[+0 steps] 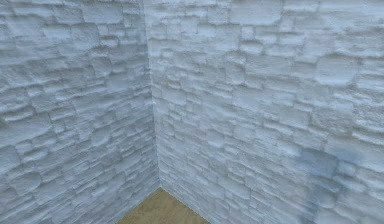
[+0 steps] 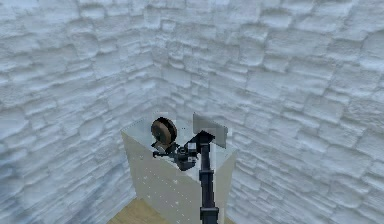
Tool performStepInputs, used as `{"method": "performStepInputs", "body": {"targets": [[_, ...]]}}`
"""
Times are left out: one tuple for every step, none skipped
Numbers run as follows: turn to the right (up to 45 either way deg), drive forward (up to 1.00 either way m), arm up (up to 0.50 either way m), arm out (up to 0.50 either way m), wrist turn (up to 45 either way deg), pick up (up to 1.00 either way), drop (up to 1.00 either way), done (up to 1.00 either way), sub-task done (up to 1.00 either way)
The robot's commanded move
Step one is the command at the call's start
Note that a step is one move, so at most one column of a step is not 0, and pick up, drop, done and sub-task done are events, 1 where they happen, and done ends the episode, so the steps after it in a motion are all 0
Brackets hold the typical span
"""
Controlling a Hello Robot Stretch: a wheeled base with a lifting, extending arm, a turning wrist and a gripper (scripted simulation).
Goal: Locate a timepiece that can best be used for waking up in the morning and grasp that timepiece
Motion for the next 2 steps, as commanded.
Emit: {"method": "performStepInputs", "body": {"targets": [[0.0, 0.00, 0.00, 0.00, 0.0, 1.00, 0.00, 0.00, 0.00], [0.0, 0.00, 0.10, 0.00, 0.0, 0.00, 0.00, 0.00, 0.00]]}}
